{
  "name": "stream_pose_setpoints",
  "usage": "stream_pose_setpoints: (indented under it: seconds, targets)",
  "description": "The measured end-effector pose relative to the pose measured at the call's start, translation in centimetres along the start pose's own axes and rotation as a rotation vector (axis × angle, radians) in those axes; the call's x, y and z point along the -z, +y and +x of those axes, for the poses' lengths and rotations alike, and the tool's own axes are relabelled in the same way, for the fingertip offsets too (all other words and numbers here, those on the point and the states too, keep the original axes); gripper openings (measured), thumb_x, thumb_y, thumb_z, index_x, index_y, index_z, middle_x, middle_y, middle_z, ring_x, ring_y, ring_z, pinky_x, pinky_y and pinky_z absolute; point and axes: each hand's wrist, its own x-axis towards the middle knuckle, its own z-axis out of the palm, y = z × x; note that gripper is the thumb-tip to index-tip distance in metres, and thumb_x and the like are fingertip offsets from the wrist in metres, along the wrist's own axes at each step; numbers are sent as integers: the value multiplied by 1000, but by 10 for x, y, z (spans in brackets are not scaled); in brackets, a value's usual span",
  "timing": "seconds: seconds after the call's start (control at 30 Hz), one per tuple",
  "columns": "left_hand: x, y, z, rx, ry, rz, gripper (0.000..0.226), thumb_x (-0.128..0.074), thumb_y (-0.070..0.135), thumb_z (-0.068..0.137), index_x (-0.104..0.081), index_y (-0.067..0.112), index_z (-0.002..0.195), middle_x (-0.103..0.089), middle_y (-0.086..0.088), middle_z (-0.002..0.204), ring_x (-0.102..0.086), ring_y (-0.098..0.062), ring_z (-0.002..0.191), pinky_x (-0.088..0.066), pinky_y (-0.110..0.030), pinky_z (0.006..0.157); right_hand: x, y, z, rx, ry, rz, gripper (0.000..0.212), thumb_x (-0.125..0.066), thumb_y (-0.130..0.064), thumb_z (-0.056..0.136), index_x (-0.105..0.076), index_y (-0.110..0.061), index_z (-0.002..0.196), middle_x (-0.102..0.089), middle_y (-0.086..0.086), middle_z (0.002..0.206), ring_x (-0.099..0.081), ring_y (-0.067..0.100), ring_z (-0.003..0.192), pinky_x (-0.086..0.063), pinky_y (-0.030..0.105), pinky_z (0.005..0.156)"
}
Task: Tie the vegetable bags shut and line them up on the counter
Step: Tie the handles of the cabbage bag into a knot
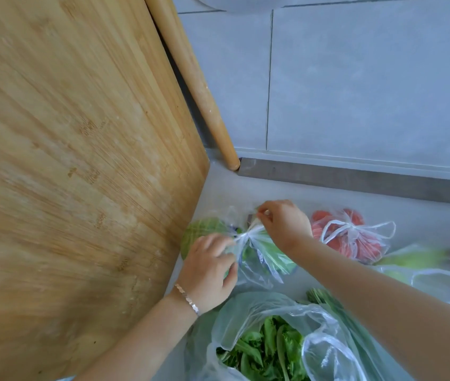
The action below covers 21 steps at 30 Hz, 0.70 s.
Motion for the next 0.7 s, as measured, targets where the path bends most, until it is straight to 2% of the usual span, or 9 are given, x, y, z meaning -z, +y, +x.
stream_pose_setpoints:
  seconds: [0.07, 0.13, 0.2, 0.23, 0.3, 0.37, 0.43, 0.53, 0.7]
  targets:
    - [-3, 9, 9, 130, -49, 63, 44, -42, 37, 85, -62, 13, 117, -56, -8, 130, -50, -21, 118, -48, -41, 97, -2, 10, -5, 108, 27, 0, 28, -48, -18, 92, -63, -15, 116, -62, 8, 111, -51, 27, 110, -45, 37, 86]
    - [-13, 12, 15, 186, -186, 208, 58, -27, 40, 94, -20, 14, 145, -17, -9, 154, -29, -24, 140, -27, -41, 112, -3, 18, -14, 220, 9, -39, 32, -52, -10, 88, -64, -12, 117, -63, 10, 111, -54, 33, 105, -48, 45, 89]
    - [-21, 7, 21, 199, -388, 256, 54, -15, 36, 100, 22, 20, 137, 17, -2, 154, 9, -18, 145, 4, -40, 117, -5, 28, -22, 300, -46, -67, 36, -57, -6, 77, -67, -10, 111, -68, 10, 105, -62, 36, 92, -55, 50, 78]
    - [-22, 6, 24, 211, -441, 270, 53, -13, 34, 101, 28, 22, 134, 21, 0, 154, 18, -17, 144, 11, -39, 116, -5, 32, -24, 337, -60, -85, 39, -59, -5, 74, -67, -9, 111, -68, 10, 107, -63, 37, 93, -56, 51, 79]
    - [-21, 4, 30, 203, -444, 314, 54, -13, 29, 102, 25, 22, 139, 18, 1, 156, 20, -16, 143, 12, -39, 116, 3, 32, -31, 343, -108, -62, 45, -57, -3, 80, -59, -11, 125, -58, 10, 129, -56, 35, 115, -47, 48, 98]
    - [-21, 2, 36, 221, -466, 317, 53, -14, 25, 102, 18, 23, 145, 15, 2, 157, 18, -15, 144, 9, -40, 117, 16, 31, -38, 245, -167, 30, 47, -52, -9, 89, -47, -16, 136, -40, 4, 145, -45, 25, 129, -34, 36, 111]
    - [-17, 3, 45, 267, -533, 301, 53, -17, 20, 102, 11, 24, 147, 10, 3, 158, 14, -15, 145, 5, -40, 117, 31, 30, -44, 125, -253, 76, 41, -49, -18, 93, -48, -16, 134, -44, 2, 142, -50, 21, 124, -35, 29, 107]
    - [3, 12, 56, 300, -628, 135, 52, -24, 17, 100, -4, 22, 148, 0, 3, 158, 0, -15, 146, -5, -41, 119, 60, 22, -58, -13, -418, 64, 31, -50, -31, 92, -60, -16, 118, -63, 3, 121, -61, 18, 105, -46, 30, 96]
    - [31, 24, 47, 333, -747, -10, 58, -35, 32, 97, -8, 24, 148, -6, 3, 158, -41, -23, 133, -43, -40, 103, 94, 10, -101, 36, -545, -26, 45, -49, -45, 90, -53, -18, 125, -61, 0, 123, -59, 15, 108, -45, 30, 99]
